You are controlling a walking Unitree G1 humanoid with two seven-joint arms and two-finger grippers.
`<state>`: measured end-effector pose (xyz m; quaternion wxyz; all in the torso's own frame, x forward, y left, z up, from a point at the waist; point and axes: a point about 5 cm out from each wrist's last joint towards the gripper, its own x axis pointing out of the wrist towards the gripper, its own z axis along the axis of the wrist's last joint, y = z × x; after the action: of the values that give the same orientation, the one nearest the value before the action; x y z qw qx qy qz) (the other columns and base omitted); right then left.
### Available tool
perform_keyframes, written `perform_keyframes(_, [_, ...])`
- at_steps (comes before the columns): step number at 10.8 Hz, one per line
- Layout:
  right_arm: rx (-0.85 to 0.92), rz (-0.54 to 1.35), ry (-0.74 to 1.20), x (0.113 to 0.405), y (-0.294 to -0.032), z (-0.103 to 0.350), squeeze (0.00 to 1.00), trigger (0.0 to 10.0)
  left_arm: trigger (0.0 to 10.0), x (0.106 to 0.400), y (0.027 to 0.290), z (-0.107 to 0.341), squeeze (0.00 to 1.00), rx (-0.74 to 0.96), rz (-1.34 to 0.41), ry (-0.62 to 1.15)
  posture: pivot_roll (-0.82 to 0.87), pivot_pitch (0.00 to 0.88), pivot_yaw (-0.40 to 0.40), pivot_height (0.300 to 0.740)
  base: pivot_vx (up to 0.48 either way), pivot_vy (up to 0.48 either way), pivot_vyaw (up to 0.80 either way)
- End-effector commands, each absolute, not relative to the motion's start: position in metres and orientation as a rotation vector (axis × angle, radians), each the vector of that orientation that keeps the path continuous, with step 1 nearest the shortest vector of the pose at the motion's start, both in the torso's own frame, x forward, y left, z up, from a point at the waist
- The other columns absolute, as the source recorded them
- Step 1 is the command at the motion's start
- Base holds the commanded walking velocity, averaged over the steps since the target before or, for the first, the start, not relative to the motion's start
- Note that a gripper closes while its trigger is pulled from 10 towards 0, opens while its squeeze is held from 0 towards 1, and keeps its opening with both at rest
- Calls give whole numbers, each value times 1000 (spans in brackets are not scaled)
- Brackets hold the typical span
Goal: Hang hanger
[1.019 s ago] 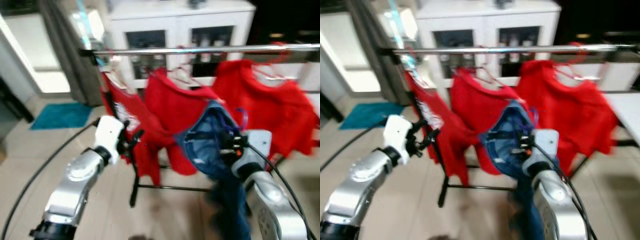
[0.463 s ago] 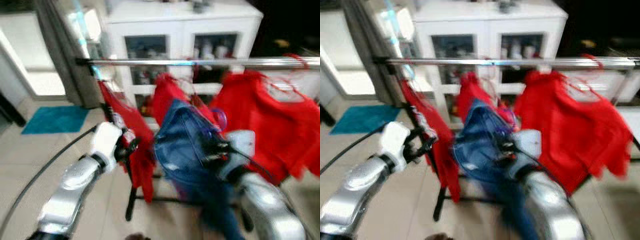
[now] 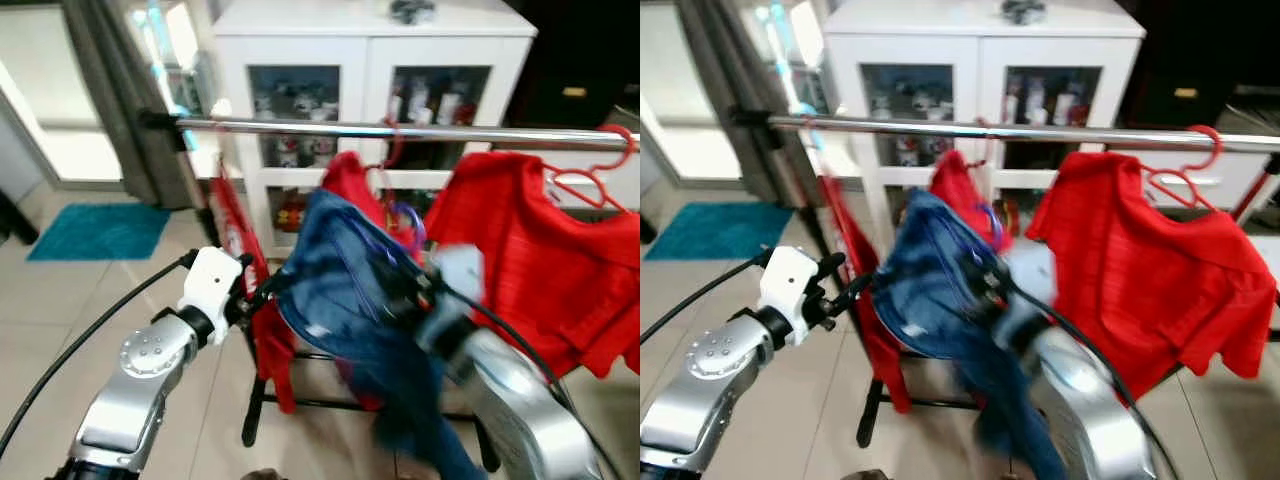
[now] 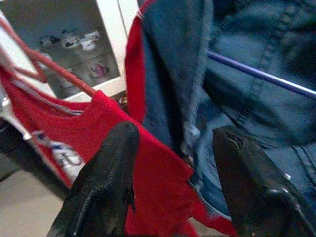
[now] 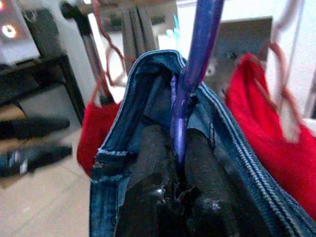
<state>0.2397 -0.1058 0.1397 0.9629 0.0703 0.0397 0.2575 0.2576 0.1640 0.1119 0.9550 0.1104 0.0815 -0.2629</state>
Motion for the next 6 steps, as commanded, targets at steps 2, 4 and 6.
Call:
perform_keyframes(2, [171, 457, 3, 248, -109, 161, 0, 10000, 10000, 257, 162, 115, 0, 262, -571, 149, 42, 0, 44, 723, 0, 0, 0])
perform_keyframes(4, [284, 344, -15, 253, -120, 168, 0, 10000, 10000, 255, 159, 114, 0, 279, -601, 150, 42, 0, 45, 723, 0, 0, 0])
perform_keyframes(6, [360, 113, 16, 253, -151, 160, 0, 10000, 10000, 255, 158, 114, 0, 278, -615, 153, 35, 0, 49, 723, 0, 0, 0])
